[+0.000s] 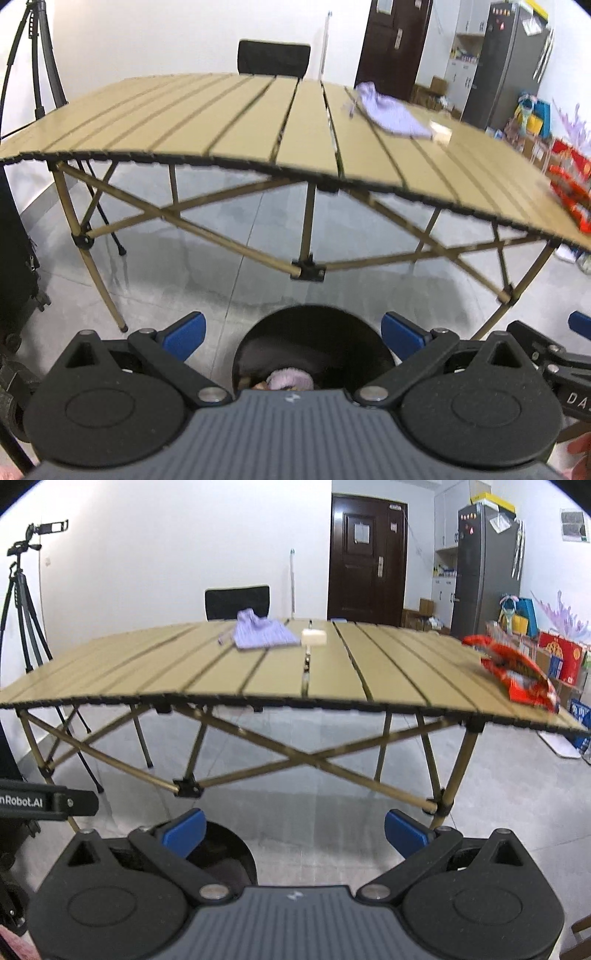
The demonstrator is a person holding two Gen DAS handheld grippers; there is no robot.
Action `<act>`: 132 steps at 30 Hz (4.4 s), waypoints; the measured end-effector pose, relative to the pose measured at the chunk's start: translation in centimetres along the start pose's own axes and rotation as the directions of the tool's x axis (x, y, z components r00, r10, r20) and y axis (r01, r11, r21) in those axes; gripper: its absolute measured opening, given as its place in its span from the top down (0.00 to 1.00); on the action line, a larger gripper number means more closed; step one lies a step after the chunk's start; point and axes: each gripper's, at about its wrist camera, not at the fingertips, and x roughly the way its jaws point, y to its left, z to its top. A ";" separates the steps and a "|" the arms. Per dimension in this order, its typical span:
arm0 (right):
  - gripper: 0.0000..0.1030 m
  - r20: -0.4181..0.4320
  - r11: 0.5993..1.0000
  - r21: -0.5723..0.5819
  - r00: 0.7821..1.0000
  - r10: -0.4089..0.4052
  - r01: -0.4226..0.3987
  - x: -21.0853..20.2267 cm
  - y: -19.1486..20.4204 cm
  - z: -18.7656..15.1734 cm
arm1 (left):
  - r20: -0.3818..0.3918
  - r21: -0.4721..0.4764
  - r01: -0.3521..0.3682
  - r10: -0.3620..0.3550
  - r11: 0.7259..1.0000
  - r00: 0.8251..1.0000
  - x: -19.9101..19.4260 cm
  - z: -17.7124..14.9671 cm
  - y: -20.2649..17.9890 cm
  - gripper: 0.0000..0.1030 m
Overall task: Collect trash
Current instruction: 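Raise both tools from the bin back toward the table, then grasp the white foam wedge with the right gripper, then grasp the lavender drawstring pouch with the left gripper while right holds the wedge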
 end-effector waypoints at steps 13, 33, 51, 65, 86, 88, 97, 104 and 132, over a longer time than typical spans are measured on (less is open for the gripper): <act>0.00 0.150 0.998 0.053 0.988 0.023 -0.031 -2.5 0.4 4.8 | 0.147 -0.019 0.015 -0.012 1.000 0.989 -4.2 4.4 0.8 0.00; 0.00 0.238 0.995 0.084 0.971 0.025 -0.047 1.1 -0.6 7.6 | 0.219 -0.116 0.053 -0.027 0.992 0.975 -2.8 8.6 1.0 0.00; 0.00 0.282 0.994 0.074 0.957 0.060 -0.084 5.2 -1.3 10.2 | 0.229 -0.113 0.025 0.002 0.993 0.973 0.8 12.8 0.9 0.00; 0.00 0.292 0.994 0.043 0.953 0.082 -0.099 7.4 -1.9 11.9 | 0.209 -0.082 -0.012 0.029 0.997 0.977 2.5 14.1 0.5 0.00; 0.12 0.155 1.000 -0.001 0.988 0.003 -0.003 17.3 -3.0 21.0 | 0.182 -0.075 -0.044 0.057 0.996 0.982 7.8 19.2 0.4 0.00; 0.14 0.112 0.999 0.039 0.994 0.019 -0.023 19.1 -3.6 22.1 | 0.177 -0.079 -0.043 0.056 0.996 0.983 8.3 19.4 0.5 0.00; 0.50 -0.015 0.994 0.107 1.000 0.013 -0.011 25.6 -4.4 23.5 | 0.160 -0.108 -0.046 0.063 0.993 0.985 9.1 19.8 1.4 0.00; 0.69 -0.031 0.989 0.138 0.998 0.050 -0.045 26.4 -4.8 22.7 | 0.156 -0.114 -0.041 0.059 0.993 0.986 9.9 20.0 1.1 0.00; 0.72 0.135 0.946 0.324 0.990 -0.030 -0.016 19.7 -15.6 18.4 | 0.029 0.011 -0.033 0.033 0.999 0.999 17.7 24.9 -15.2 0.00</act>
